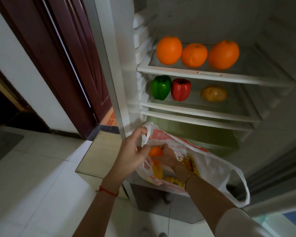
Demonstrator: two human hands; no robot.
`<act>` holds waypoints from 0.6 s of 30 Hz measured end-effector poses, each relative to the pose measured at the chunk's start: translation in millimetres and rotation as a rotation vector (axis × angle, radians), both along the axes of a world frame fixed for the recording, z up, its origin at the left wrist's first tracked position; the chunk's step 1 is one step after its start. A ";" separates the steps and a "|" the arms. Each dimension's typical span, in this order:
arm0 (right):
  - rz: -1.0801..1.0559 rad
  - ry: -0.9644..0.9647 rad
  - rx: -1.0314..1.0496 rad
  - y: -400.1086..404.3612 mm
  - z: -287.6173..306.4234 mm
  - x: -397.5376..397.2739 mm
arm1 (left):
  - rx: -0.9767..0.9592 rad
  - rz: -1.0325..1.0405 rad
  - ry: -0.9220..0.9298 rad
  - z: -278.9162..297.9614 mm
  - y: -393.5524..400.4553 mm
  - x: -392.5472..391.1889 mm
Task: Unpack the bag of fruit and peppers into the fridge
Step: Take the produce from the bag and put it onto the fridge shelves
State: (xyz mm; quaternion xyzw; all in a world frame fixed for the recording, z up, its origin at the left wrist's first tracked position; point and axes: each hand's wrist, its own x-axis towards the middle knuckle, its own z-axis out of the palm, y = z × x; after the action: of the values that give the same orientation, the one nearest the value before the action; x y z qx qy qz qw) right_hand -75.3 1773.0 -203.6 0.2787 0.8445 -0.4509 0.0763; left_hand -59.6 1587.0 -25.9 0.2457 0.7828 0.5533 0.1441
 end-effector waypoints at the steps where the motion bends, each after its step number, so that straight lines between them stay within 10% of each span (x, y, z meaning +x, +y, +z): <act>1: -0.007 0.013 -0.022 2.5 0.0 2.4 | 0.000 -0.003 -0.004 -0.6 0.8 -0.6; 10: -0.104 0.251 -0.500 31.2 60.1 51.2 | 0.078 -0.034 -0.029 1.5 19.8 -6.1; 18: -0.057 0.504 -0.500 45.6 138.7 91.8 | 0.072 -0.051 -0.029 11.0 53.6 -5.0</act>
State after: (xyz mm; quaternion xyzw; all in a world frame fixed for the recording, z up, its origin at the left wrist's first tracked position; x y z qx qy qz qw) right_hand 16.5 1818.6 -64.9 0.1549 0.6922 -0.7002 -0.0811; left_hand -64.6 1640.7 -14.9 0.2624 0.7538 0.5807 0.1605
